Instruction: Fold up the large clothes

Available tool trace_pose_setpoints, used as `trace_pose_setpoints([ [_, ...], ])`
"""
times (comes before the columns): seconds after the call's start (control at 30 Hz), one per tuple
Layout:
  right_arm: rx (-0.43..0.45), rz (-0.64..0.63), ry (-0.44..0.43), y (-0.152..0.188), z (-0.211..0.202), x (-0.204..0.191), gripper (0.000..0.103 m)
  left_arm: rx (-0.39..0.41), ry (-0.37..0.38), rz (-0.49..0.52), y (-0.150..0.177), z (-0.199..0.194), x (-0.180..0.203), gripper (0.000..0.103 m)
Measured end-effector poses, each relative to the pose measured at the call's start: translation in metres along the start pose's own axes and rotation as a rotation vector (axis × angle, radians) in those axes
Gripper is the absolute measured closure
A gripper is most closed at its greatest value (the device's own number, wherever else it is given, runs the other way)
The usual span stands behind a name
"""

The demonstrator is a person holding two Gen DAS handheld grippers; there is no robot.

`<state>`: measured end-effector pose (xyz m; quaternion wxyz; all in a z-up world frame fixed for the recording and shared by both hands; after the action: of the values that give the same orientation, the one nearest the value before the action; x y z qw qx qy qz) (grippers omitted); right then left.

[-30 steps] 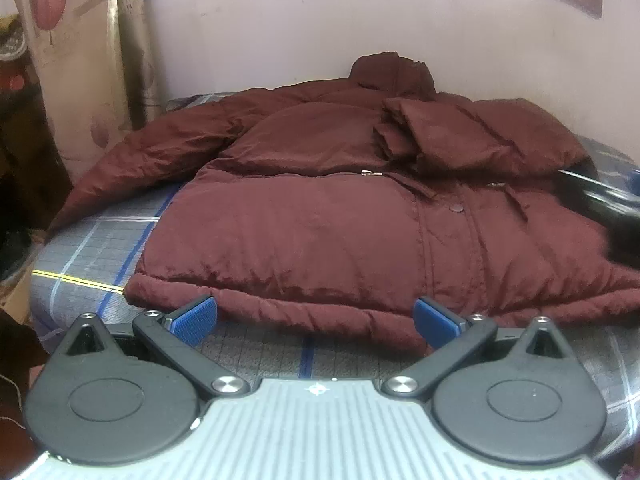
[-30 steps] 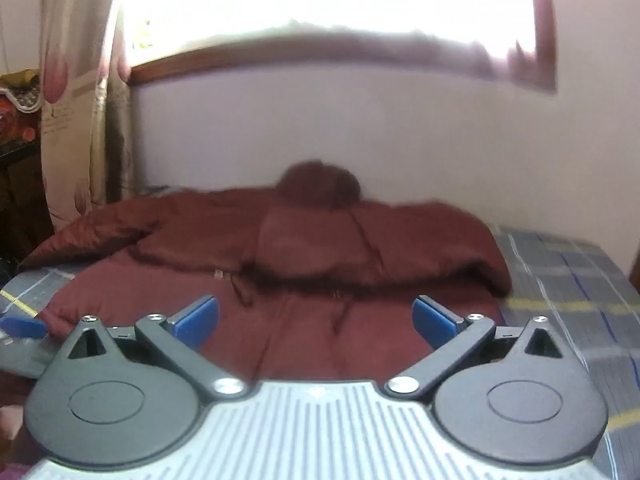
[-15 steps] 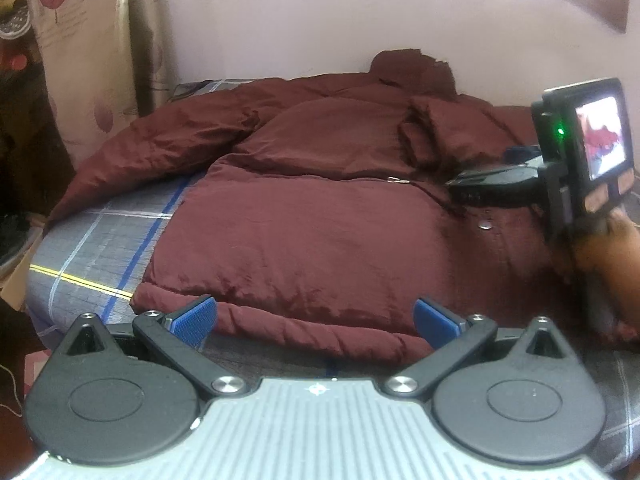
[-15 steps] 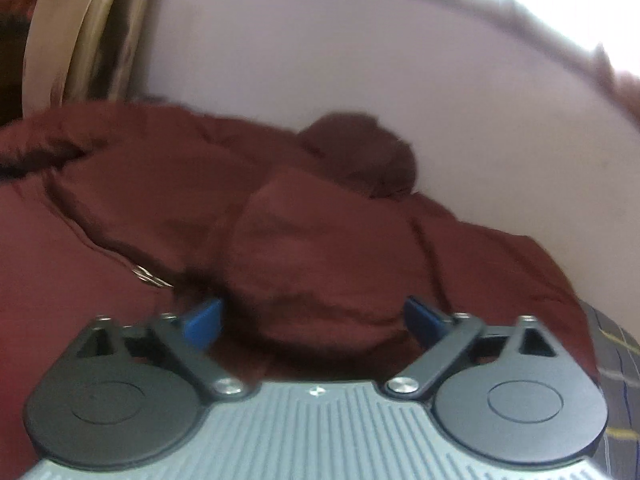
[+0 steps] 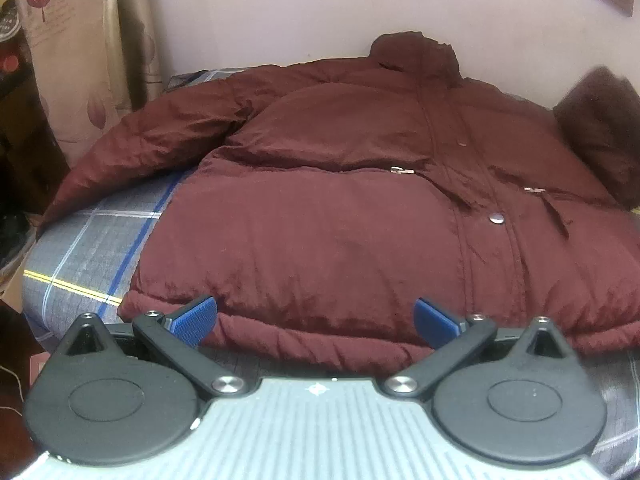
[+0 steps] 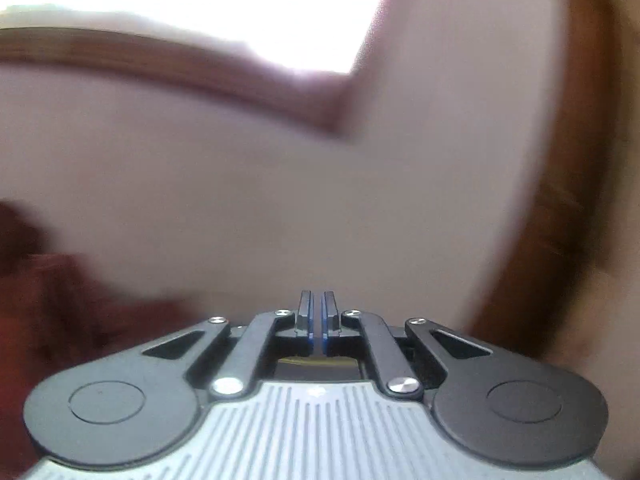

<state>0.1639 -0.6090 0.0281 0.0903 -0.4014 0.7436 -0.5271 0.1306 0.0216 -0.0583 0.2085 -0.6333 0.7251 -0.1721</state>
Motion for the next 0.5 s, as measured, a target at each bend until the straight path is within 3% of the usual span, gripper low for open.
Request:
trace_pose_setpoints([
  [0.07,-0.042,0.083,0.012,0.014,0.004,0.05,0.099,0.001,0.005,-0.008,-0.002,0.0,0.0,0.0],
  [0.17,-0.083,0.137,-0.071,0.047,-0.002,0.071,0.098,-0.001,0.0,-0.012,-0.004,0.002,0.0,0.0],
  [0.3,-0.129,0.173,-0.298,0.09,-0.018,0.032,0.094,-0.019,0.0,-0.006,-0.003,0.005,0.003,0.0],
  [0.4,-0.124,0.127,-0.47,0.097,-0.036,-0.025,0.09,-0.019,-0.01,0.009,-0.001,0.003,0.006,0.0],
  [0.43,-0.123,0.113,-0.52,0.094,-0.04,-0.043,0.078,-0.016,-0.015,0.012,-0.001,0.003,0.006,0.0],
  [0.47,-0.12,0.112,-0.562,0.087,-0.043,-0.06,0.053,-0.014,-0.019,0.015,-0.001,0.002,0.006,0.0],
  [0.5,-0.107,0.126,-0.585,0.078,-0.047,-0.071,0.035,-0.012,-0.023,0.013,-0.001,0.001,0.006,0.0],
])
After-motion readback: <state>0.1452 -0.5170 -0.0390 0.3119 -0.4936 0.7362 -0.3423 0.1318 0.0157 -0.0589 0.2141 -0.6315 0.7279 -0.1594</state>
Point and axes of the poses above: each gripper's, at about its wrist camera, not at the fingertips, and z roughly the way its jaws point, x to its right, y to its underside, the point moved 8 cm from there along z, roughly the way its jaws point, and after that the axes turned 10 degrees about -x, right-handed, at the moved point
